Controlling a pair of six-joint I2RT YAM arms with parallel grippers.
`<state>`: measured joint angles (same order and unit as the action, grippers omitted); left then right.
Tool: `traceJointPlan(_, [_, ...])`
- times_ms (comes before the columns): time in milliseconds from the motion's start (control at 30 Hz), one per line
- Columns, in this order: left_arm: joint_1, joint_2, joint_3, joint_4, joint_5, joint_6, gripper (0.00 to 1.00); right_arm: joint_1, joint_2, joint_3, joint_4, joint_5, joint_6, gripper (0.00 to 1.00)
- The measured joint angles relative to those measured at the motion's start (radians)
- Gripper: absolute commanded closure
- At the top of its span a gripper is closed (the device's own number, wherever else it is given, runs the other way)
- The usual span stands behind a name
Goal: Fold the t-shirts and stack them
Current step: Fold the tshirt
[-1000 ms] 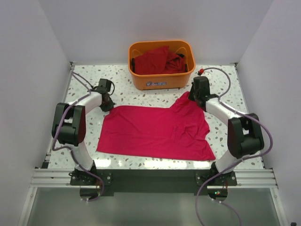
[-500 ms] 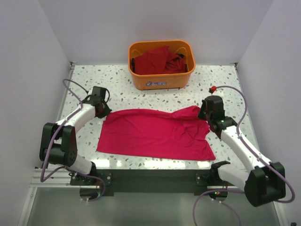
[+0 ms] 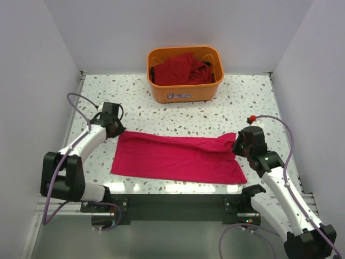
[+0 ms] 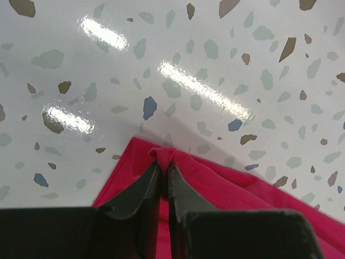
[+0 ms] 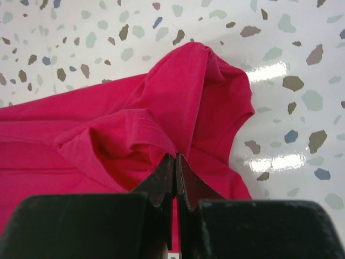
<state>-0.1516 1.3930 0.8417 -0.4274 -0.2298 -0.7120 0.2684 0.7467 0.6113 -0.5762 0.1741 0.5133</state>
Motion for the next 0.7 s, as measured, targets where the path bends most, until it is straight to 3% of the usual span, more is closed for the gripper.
traceJointPlan(467, [0.000, 0.023, 0.101, 0.035, -0.028, 0.079, 0.80, 0.000, -0.008, 0.026, -0.103, 0.008, 0.012, 1.00])
traceJointPlan(533, [0.000, 0.031, 0.080, 0.053, -0.020, 0.080, 0.69, 0.000, -0.011, 0.026, -0.104, -0.006, 0.018, 1.00])
traceJointPlan(700, [0.000, 0.079, 0.056, 0.066, -0.010, 0.076, 0.57, 0.000, 0.002, 0.021, -0.101, -0.037, 0.026, 1.00])
